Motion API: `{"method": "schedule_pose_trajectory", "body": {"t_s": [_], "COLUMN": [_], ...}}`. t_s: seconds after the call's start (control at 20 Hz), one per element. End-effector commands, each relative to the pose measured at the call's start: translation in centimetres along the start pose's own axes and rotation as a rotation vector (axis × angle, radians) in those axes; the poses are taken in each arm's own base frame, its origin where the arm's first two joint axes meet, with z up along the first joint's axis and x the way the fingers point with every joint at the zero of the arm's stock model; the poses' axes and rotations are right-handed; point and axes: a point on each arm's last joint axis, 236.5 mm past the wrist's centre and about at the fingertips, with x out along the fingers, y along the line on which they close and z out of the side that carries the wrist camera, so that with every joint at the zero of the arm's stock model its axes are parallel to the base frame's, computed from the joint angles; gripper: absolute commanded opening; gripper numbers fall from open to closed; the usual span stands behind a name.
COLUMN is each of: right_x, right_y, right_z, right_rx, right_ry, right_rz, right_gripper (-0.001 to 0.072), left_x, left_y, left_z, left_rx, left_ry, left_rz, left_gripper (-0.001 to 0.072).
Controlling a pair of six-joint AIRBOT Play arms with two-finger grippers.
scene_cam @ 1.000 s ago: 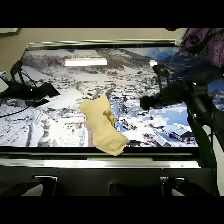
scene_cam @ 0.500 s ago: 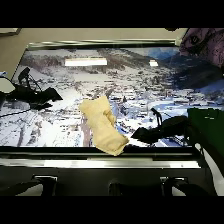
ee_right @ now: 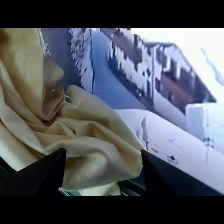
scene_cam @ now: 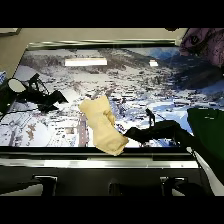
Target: Fold the clothes and pants, and hang the long-sleeved shirts on hangers.
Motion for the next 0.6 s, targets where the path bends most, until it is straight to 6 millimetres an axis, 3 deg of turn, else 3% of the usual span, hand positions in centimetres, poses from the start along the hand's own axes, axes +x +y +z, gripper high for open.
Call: {"method": "schedule_pose_trajectory", "body": {"t_s": [0.0, 0.1, 0.15, 0.25, 0.3, 0.4, 0.55], "right_x": [0.9, 1.4, 1.7, 2.2, 2.1, 2.0, 1.8], "right_y": [-0.1, -0.1, -0.1, -0.2, -0.3, -0.3, 0.1], "right_z": [-1.7, -2.8, -3.0, -2.6, -2.1, -1.8, -2.1], "right_rx": [0.033, 0.049, 0.046, 0.041, 0.047, 0.037, 0.034], "right_ry": [0.082, 0.134, 0.143, 0.119, 0.101, 0.085, 0.098], "right_rz": [0.021, 0.033, 0.029, 0.016, 0.016, 0.010, 0.019], "right_gripper": [0.0514, 0.0511, 0.0441, 0.0107, 0.0029, 0.0028, 0.0028], "left_x": [1.4, 1.5, 1.5, 2.1, 2.7, 4.2, 6.8], "left_y": [-0.2, -0.3, -0.6, -1.7, -2.2, -2.7, -2.0], "left_z": [0.8, 1.7, 2.2, 2.5, 2.3, 1.8, 1.6], "left_rx": [-0.009, -0.010, 0.000, 0.012, 0.016, 0.020, 0.007], "left_ry": [-0.006, -0.046, -0.067, -0.066, -0.047, -0.007, 0.030], "left_rz": [-0.023, -0.031, -0.044, -0.095, -0.124, -0.165, -0.155], "left_gripper": [0.0672, 0.0672, 0.0672, 0.0672, 0.0672, 0.0672, 0.0672]}}
